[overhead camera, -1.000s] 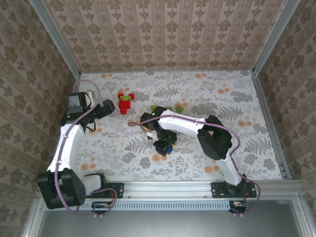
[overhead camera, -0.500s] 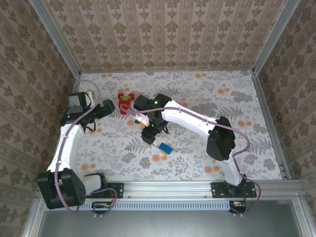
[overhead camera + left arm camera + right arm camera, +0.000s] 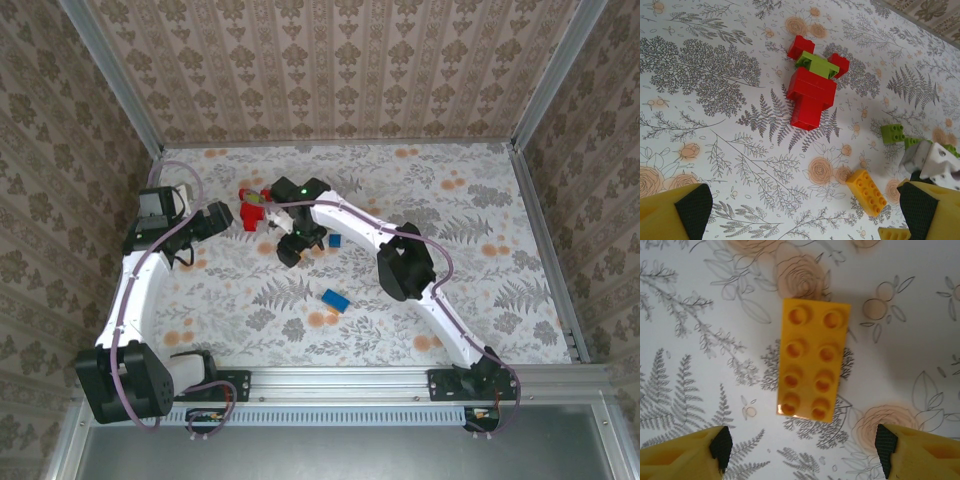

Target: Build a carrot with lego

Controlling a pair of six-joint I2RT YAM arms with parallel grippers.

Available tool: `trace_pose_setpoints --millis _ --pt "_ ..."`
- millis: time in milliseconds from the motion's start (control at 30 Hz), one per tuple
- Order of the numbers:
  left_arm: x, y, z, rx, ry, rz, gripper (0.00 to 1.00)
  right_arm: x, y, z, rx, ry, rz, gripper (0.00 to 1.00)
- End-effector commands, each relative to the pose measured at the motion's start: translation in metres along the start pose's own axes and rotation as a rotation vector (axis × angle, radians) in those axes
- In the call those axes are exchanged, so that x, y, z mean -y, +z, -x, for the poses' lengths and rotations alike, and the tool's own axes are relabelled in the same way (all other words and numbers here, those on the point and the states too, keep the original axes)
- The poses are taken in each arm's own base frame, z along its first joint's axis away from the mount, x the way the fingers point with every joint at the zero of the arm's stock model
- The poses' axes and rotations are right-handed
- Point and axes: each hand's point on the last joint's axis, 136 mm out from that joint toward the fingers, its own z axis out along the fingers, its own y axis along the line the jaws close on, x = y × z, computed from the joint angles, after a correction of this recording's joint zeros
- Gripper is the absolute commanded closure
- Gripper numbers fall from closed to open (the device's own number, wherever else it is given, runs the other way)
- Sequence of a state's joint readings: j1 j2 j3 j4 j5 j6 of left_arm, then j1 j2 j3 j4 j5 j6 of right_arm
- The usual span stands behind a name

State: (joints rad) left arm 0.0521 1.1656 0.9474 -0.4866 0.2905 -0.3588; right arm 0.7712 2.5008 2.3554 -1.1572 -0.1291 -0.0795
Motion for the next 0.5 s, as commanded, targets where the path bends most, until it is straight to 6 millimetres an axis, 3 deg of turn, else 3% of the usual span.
trace_pose_setpoints --millis 0,467 --pt "0.004 -0.003 0.006 0.007 0.027 -0.002 0.0 -0.007 -0.001 0.02 0.072 -0.012 0.038 0.22" --pt "0.002 -0.003 0.006 0.007 0.027 0.006 0.0 -0.005 0.025 0.033 0.1 0.033 0.105 0.28"
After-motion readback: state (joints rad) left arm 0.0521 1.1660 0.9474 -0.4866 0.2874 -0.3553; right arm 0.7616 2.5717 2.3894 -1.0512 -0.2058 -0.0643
